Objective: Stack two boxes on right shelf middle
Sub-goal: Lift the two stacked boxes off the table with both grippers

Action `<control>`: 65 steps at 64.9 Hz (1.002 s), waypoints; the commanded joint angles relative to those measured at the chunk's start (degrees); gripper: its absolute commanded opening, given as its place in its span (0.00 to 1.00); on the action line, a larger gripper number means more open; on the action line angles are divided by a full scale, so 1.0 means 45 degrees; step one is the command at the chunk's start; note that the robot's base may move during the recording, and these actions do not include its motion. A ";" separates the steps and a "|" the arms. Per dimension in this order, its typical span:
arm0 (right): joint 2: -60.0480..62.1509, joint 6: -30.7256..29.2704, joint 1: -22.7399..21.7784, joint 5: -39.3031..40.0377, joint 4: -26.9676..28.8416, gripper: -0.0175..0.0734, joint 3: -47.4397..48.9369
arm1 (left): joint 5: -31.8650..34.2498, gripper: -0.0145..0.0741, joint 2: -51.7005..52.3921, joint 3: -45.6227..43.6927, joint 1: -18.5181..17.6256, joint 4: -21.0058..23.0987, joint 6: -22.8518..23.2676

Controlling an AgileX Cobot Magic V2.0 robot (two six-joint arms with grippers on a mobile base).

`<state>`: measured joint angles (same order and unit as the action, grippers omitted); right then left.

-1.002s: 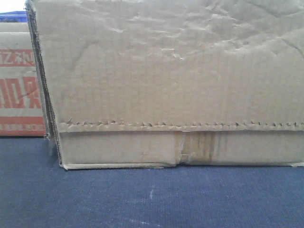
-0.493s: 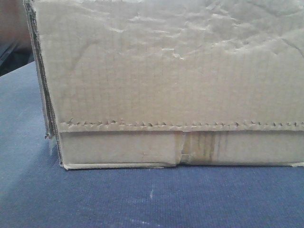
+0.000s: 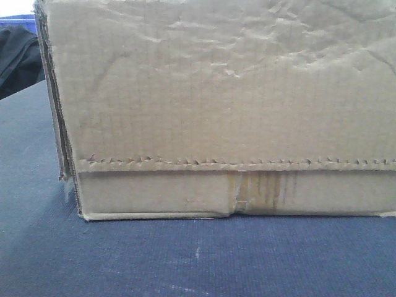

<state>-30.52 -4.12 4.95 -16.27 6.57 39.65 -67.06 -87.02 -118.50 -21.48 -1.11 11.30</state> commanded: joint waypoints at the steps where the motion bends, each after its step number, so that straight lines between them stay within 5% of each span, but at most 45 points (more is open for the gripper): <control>1: -0.0038 -0.0058 0.0051 0.0096 -0.0050 0.82 0.0083 | 0.0519 0.04 -0.0740 -0.0080 -0.0792 0.0087 0.0536; 37: -0.0038 -0.0058 0.0051 0.0096 -0.0050 0.82 0.0083 | 0.0470 0.05 -0.3614 -0.0080 -0.1371 0.0144 0.0871; 44: -0.0038 -0.0058 0.0051 0.0096 -0.0050 0.82 0.0083 | 0.0496 0.18 -0.3614 -0.0152 -0.1371 0.0247 0.0871; 62: -0.0038 -0.0058 0.0100 -0.0017 -0.0050 0.82 0.0147 | -0.0645 0.85 -0.3585 -0.1757 -0.1371 0.0247 0.0871; 65: -0.0038 -0.0058 0.0194 -0.0143 -0.0050 0.82 0.0306 | -0.0645 0.86 -0.3585 -0.2268 -0.1371 0.0247 0.0871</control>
<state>-30.52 -4.12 5.33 -16.92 6.57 39.91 -69.22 -103.94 -125.03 -27.40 -0.60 14.79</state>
